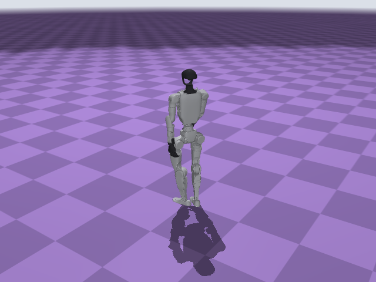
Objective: In place motions
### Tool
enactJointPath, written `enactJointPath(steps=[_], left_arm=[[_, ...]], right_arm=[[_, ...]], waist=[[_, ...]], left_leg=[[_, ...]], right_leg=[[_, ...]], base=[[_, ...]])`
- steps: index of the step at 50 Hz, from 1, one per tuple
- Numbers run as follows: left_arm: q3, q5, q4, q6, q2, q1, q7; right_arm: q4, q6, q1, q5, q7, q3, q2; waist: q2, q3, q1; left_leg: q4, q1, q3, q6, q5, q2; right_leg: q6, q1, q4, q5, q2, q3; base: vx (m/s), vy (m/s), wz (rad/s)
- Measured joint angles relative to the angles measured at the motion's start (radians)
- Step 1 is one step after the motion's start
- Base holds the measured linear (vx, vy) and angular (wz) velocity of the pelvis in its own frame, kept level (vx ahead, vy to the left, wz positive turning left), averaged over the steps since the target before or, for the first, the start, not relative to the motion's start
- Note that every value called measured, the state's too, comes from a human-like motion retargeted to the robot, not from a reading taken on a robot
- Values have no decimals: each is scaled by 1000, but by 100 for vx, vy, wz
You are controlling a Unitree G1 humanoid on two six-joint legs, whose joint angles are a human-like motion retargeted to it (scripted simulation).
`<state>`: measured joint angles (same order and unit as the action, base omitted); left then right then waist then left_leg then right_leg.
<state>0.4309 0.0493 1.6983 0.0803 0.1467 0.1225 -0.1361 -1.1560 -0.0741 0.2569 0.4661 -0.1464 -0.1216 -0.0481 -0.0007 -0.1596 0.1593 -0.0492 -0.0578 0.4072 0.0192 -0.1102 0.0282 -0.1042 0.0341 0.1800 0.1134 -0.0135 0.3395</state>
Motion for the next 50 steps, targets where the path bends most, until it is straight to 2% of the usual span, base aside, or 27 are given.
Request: enactJointPath(steps=[3,5,7,10,13,16,19,22,24,28,31,35,38,40,42,45,50], left_arm=[[-111,26,-49,23,15,-136,13],[-203,31,-138,31,13,-199,-7],[-258,12,-245,31,-1,-251,-29],[-265,-65,-401,29,-7,-370,-29],[-237,-134,-573,-17,-12,-491,28],[-256,-210,-703,-86,15,-595,93],[-276,-245,-785,-125,25,-659,139],[-313,-276,-835,-141,18,-701,144],[-321,-288,-844,-142,14,-709,137],[-310,-280,-829,-145,14,-675,116],[-309,-259,-784,-142,-5,-609,106],[-296,-242,-673,-116,-63,-486,65],[-258,-243,-579,-114,-110,-395,36],[-234,-244,-524,-121,-141,-334,28],[-205,-223,-476,-122,-152,-275,16],[-161,-150,-416,-116,-131,-191,3],[-75,-20,-364,-103,-51,-30,8]], right_arm=[[-101,19,-90,-42,17,88,-45],[-176,38,-147,-79,6,133,-65],[-233,72,-221,-53,-6,180,-92],[-342,101,-296,-35,8,206,-150],[-450,153,-350,-7,10,232,-212],[-524,195,-433,-1,21,265,-275],[-544,228,-539,-43,37,313,-315],[-544,253,-643,-117,60,382,-332],[-544,252,-666,-158,72,409,-334],[-544,233,-632,-194,75,409,-324],[-533,218,-578,-188,57,385,-291],[-465,191,-489,-157,41,333,-214],[-441,188,-390,-147,60,263,-165],[-438,190,-310,-155,67,201,-147],[-436,193,-218,-163,62,123,-127],[-424,188,-79,-163,40,13,-86],[-280,179,85,-168,-29,-44,-4]], waist=[[-8,85,-17],[18,109,-43],[61,112,-23],[141,164,38],[205,225,158],[271,253,276],[303,245,323],[298,233,311],[274,226,295],[227,203,281],[202,168,253],[183,112,202],[170,72,172],[142,54,160],[107,45,136],[51,44,89],[-6,17,18]], left_leg=[[-8,13,-29,5,0,2],[-39,-10,-22,0,-9,-41],[-66,-43,-29,-1,-20,-83],[-101,-78,-38,11,-27,-158],[-107,-121,-107,31,-18,-200],[-98,-165,-180,53,-15,-224],[-103,-188,-162,49,-23,-266],[-123,-180,-165,50,-36,-278],[-122,-155,-162,48,-37,-260],[-84,-93,-118,36,-35,-220],[-50,-54,-81,19,-27,-198],[-21,-28,-60,6,-21,-162],[-6,-29,-34,-6,-15,-137],[1,-20,-23,1,-17,-82],[8,-4,-4,2,-16,-37],[22,37,19,-6,-16,4],[-14,40,48,-28,-29,-4]], right_leg=[[-38,41,153,-136,30,39],[-76,139,349,-286,48,43],[-92,280,592,-362,49,53],[-101,487,988,-318,68,105],[-93,737,1307,-252,108,156],[-41,967,1492,-186,172,228],[7,1102,1529,-153,191,268],[52,1111,1490,-143,194,290],[45,1064,1450,-154,185,269],[-24,892,1326,-192,158,228],[-81,726,1168,-232,100,192],[-141,458,805,-302,-19,97],[-158,281,469,-337,-93,-27],[-151,161,260,-322,-84,-105],[-119,67,100,-193,-57,-113],[-14,-17,-42,-47,-7,7],[37,-24,-91,-12,6,-31]], base=[[-1,-16,36],[14,-18,-22],[5,-9,-28],[-10,-5,-14],[-22,3,68],[-5,9,82],[10,-3,36],[15,-13,-2],[12,-11,-31],[11,-6,-33],[12,-8,-37],[5,-6,-32],[-5,-1,-13],[-11,11,16],[-13,5,-17],[-12,1,-31],[-12,-1,-17]])
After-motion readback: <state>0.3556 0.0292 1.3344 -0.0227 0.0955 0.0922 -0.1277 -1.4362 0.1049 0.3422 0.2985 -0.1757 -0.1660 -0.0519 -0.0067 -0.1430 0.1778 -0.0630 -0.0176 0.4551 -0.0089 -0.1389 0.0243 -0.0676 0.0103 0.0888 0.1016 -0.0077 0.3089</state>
